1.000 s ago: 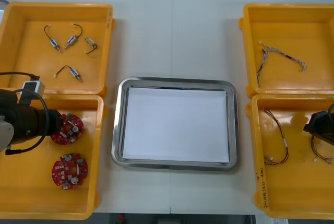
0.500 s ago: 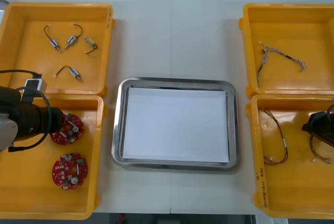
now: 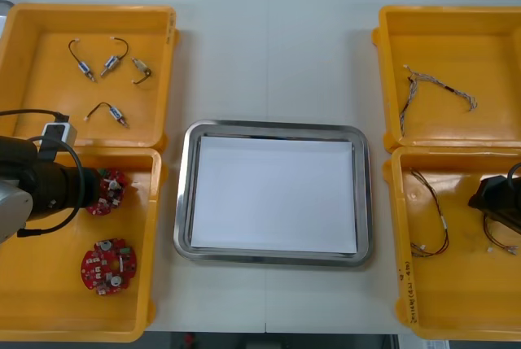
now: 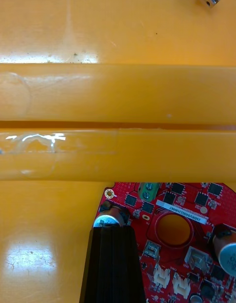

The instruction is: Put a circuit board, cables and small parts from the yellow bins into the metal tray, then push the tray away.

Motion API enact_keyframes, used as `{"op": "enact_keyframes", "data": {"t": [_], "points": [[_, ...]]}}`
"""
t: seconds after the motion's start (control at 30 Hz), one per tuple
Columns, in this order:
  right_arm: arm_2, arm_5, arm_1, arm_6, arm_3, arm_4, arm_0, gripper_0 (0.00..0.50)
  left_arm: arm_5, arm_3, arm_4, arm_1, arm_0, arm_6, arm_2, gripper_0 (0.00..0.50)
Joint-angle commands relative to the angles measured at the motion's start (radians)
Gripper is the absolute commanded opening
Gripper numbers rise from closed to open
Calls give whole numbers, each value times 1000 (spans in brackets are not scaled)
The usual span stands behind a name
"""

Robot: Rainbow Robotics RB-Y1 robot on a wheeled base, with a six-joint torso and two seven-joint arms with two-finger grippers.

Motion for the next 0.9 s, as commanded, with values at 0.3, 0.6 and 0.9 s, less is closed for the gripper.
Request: {"op": "enact_keyframes", "data": {"t": [0.3, 0.6, 0.9], "points": [[-8, 5, 9, -25, -16, -19, 38, 0, 2, -24, -9, 2, -24, 5, -16, 0], [-124, 184, -51, -5, -165, -134, 40, 0, 163, -139, 120, 55, -11, -3, 88, 0], [-207, 370, -169, 3, -323, -286, 40, 0, 318, -240, 252, 75, -4, -26, 259, 0]]}}
